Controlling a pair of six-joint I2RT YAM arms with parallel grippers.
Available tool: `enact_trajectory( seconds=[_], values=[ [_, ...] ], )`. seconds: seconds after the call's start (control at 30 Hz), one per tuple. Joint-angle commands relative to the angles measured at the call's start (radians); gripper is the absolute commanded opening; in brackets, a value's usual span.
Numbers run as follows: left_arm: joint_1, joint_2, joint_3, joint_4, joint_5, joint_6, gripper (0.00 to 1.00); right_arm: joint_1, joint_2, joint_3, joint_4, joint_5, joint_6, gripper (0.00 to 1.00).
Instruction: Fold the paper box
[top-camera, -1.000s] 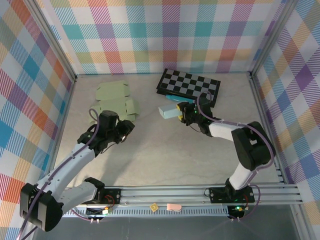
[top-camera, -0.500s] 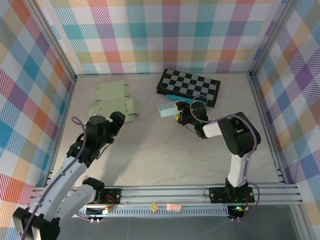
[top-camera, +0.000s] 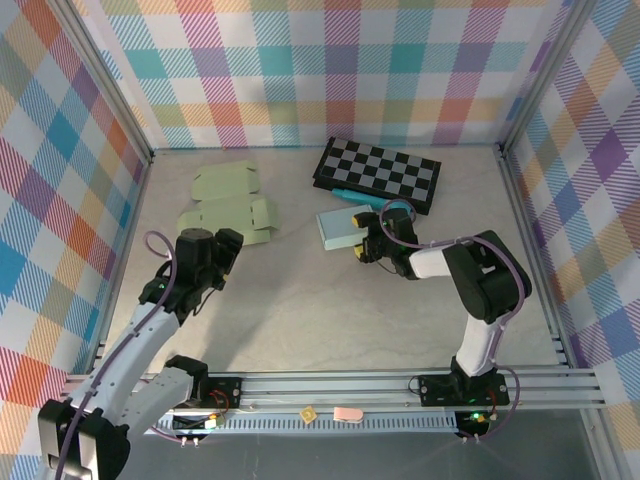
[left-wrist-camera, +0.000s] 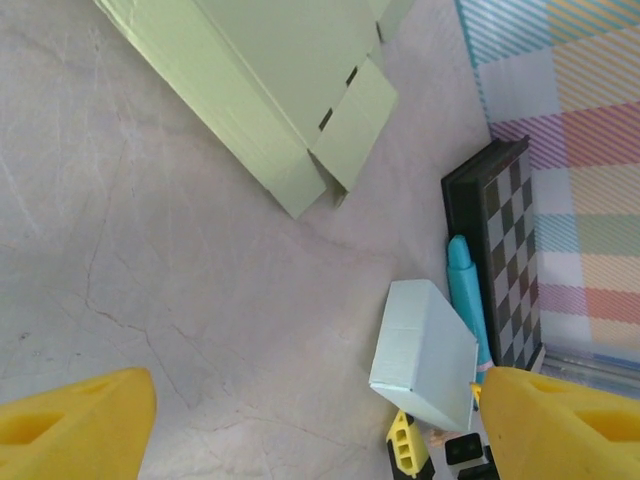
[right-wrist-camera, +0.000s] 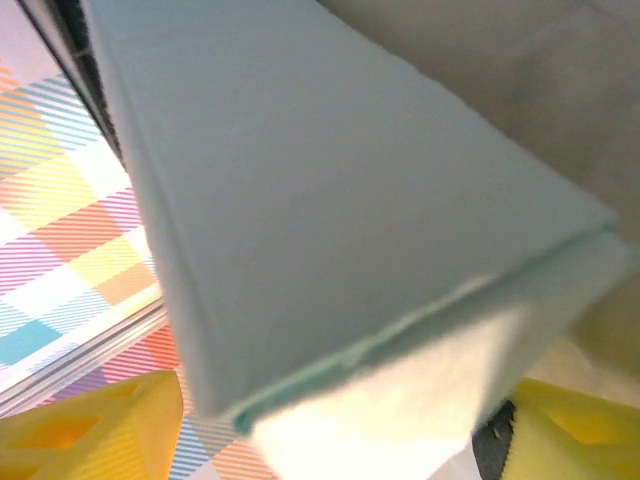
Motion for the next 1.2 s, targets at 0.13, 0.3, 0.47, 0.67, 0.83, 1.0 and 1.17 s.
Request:
enact_trajectory(
  seconds=[0.13,0.3,0.47,0.67,0.83,1.0,1.17],
  values=[
    [0.059,0.067,0.06,-0.011,0.117,0.003,0.8,0.038,-0.087,0.127,-0.448,0.0,0.067,0.77],
    [0.078,0.093,0.088,-0.029,0.155,0.033,0.8,0.058,-0.047,0.204,-0.502,-0.026,0.085,0.78],
    [0.11,0.099,0.089,-0.023,0.191,0.042,0.8,0.077,0.017,0.243,-0.442,-0.02,0.128,0.77],
    [0.183,0.126,0.072,0.004,0.258,0.051,0.8,0.095,0.083,0.326,-0.422,0.009,0.168,0.75],
    [0.244,0.148,0.047,0.087,0.277,0.044,0.77,0.106,0.148,0.375,-0.376,0.046,0.198,0.73],
    [0.318,0.18,-0.025,0.269,0.309,-0.005,0.73,0.112,0.139,0.385,-0.339,0.043,0.222,0.72],
    [0.426,0.278,-0.116,0.519,0.369,-0.06,0.65,0.122,-0.035,0.353,-0.431,0.045,0.109,0.74]
  ],
)
